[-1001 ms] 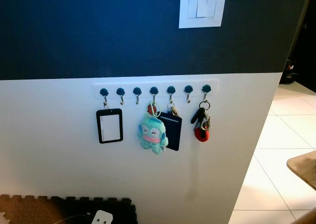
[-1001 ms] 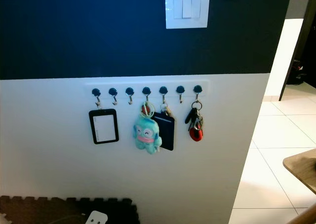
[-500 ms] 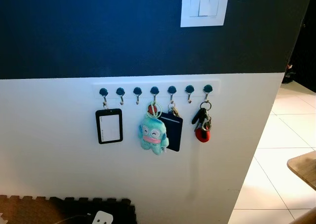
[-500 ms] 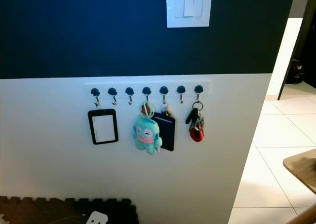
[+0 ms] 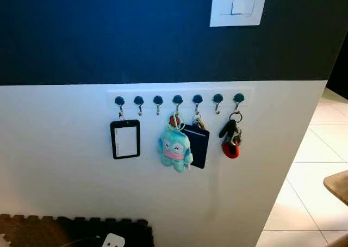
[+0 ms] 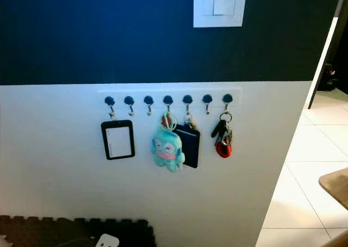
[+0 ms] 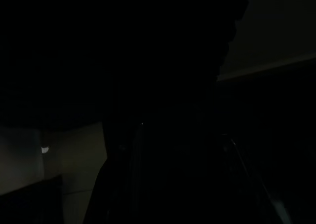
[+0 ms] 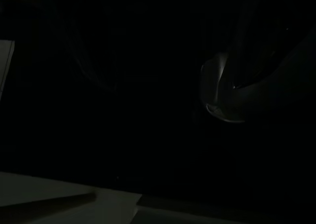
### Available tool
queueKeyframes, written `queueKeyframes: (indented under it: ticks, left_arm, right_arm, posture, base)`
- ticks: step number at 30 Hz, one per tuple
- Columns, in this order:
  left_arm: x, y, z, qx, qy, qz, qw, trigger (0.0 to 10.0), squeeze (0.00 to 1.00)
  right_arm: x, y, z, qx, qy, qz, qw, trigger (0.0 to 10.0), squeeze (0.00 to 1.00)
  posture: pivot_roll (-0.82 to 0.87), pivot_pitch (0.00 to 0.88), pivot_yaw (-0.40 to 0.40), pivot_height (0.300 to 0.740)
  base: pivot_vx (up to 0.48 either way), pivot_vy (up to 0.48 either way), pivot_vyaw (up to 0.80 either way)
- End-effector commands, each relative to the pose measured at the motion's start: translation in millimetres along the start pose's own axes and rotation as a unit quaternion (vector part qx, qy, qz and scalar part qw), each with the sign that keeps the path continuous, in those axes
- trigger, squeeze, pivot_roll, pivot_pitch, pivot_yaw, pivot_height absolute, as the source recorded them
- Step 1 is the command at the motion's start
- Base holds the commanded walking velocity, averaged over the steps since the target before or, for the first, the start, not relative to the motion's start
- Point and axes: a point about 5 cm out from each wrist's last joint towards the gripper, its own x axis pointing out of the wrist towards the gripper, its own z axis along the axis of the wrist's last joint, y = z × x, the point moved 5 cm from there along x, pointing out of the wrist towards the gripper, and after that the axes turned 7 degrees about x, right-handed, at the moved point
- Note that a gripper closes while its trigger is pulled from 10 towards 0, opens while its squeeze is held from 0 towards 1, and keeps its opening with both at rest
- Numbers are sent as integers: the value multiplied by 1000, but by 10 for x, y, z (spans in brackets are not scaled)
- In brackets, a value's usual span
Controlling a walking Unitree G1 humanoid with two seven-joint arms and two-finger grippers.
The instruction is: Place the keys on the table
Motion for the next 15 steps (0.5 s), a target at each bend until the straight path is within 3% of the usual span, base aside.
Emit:
queueKeyframes:
  ticks: [1,6,15]
  left_arm:
    - [-27,-14,-63,-12,1,-4,1000,10000,0]
    - [-37,-14,-50,-23,-10,-3,1000,10000,0]
    - [-40,30,-21,-37,-21,7,999,10000,0]
  right_arm:
    - [-18,76,-107,-5,13,6,1000,10000,0]
    - [-31,117,-166,-6,18,6,1000,10000,0]
    - [-13,117,-78,-9,10,4,1000,10000,0]
  posture:
    - [7,0,49,740]
    - [6,0,48,740]
    - [0,0,46,740]
  base:
    - [0,0,0]
    - [0,0,0]
    - [0,0,0]
